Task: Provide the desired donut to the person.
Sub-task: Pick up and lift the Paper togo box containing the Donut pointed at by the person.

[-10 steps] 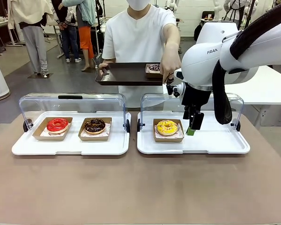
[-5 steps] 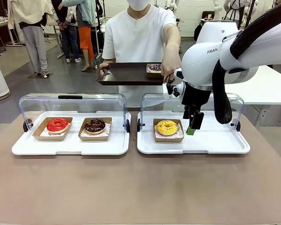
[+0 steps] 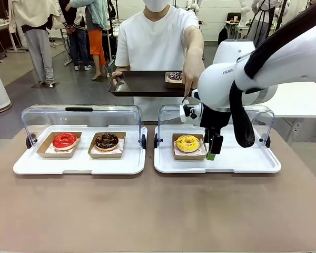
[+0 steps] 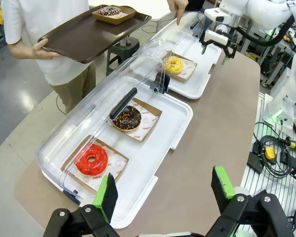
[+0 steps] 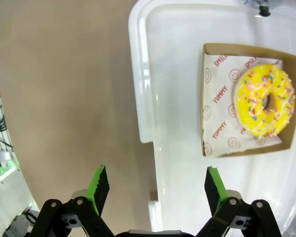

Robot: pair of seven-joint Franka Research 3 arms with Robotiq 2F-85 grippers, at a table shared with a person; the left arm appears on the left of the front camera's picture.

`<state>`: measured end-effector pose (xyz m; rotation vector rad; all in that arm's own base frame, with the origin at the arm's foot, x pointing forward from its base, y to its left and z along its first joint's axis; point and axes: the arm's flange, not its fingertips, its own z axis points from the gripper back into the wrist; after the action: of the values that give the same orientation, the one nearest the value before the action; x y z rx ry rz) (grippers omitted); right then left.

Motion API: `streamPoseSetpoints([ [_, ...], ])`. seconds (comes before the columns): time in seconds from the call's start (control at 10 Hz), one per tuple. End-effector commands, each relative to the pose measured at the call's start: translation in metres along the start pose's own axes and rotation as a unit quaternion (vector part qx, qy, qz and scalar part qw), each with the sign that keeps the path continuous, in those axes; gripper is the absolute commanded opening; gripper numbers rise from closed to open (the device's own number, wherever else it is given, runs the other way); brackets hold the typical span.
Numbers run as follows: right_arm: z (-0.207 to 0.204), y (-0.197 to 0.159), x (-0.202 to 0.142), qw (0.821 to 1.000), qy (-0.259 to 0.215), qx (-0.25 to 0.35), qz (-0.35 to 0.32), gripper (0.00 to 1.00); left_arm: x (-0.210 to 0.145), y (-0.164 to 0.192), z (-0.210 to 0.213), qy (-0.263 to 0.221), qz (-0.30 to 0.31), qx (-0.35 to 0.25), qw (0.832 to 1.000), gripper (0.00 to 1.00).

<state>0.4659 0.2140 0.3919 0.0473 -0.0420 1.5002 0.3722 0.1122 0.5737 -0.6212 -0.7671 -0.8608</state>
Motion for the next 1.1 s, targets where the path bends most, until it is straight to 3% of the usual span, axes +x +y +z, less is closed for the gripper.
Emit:
streamPoseSetpoints([
  [0.0,-0.007,-0.013,0.013,1.0,0.014,-0.005,-0.013,1.0,0.001,0.0,-0.001,-0.001,0.0,0.001,1.0,1.0],
  [1.0,-0.061,-0.036,0.02,1.0,0.019,0.008,0.002,1.0,0.001,0.0,-0.001,-0.001,0.0,0.001,1.0,1.0],
])
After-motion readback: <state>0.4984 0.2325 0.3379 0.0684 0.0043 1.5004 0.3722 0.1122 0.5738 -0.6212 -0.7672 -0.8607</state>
